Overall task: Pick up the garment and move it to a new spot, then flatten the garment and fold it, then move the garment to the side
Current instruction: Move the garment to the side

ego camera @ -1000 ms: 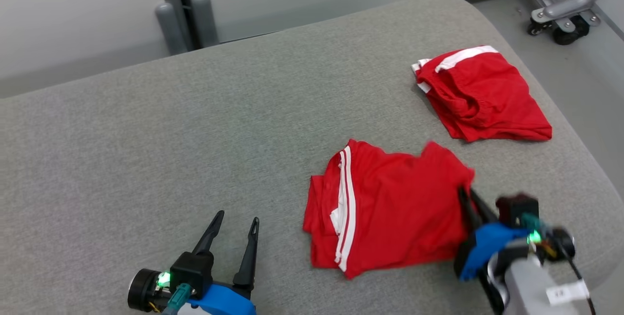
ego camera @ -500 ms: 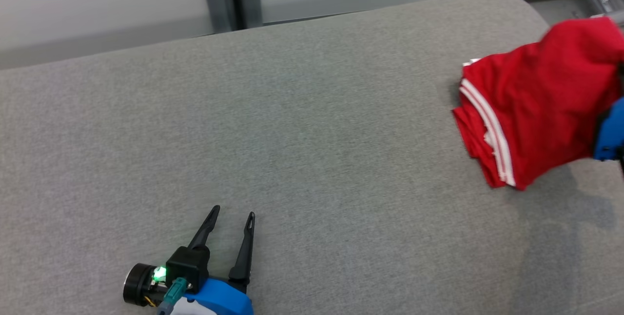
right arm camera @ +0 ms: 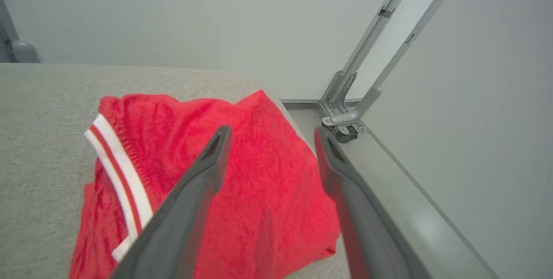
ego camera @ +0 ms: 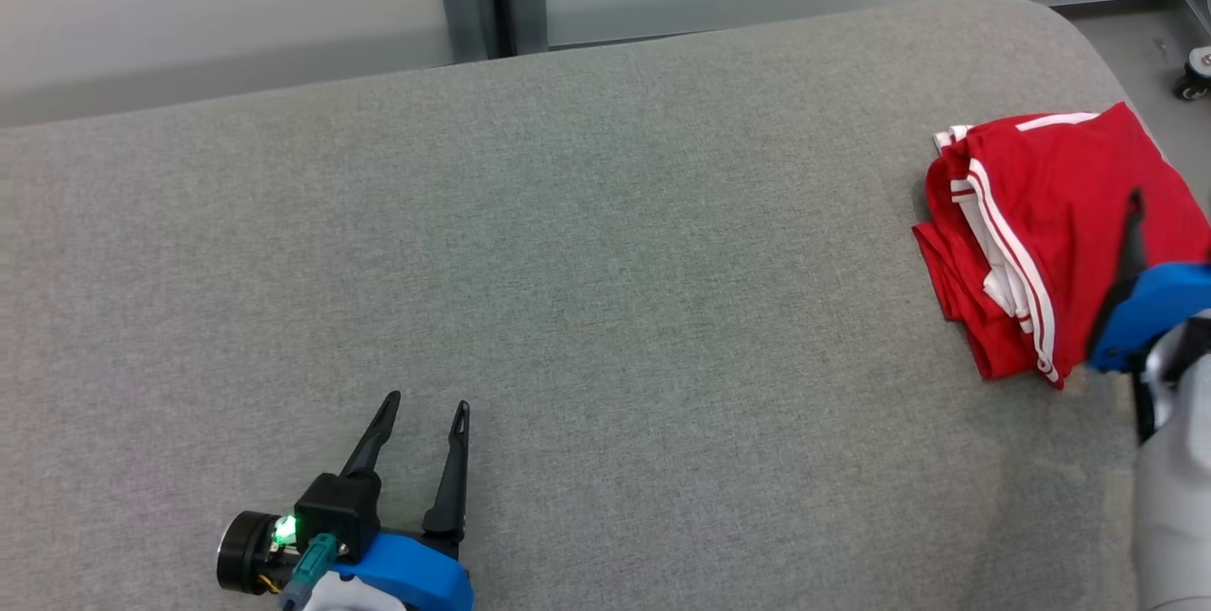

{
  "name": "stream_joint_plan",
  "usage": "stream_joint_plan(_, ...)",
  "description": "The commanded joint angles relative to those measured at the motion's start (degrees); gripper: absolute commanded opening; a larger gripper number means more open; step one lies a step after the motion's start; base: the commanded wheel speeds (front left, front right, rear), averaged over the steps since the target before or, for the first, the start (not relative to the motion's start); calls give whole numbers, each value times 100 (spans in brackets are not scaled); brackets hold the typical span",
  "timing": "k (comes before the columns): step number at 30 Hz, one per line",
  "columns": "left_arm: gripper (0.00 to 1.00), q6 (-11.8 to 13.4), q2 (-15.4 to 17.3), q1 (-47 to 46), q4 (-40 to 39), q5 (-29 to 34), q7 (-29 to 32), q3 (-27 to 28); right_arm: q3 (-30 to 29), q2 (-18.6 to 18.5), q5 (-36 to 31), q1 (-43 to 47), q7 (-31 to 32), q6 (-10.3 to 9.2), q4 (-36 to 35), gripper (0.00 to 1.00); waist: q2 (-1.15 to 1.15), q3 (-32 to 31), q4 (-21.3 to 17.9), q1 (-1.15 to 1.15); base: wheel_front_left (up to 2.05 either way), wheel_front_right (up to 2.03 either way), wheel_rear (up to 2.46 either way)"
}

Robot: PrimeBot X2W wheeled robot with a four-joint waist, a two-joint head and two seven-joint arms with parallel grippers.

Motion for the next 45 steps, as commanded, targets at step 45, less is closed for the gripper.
stream_joint_plan(45, 100, 353, 0, 514, -142, -494, 0, 868, 3208, 521, 3547, 2896, -139, -2, -2056, 100, 0, -1016, 1144, 0, 0, 0, 0)
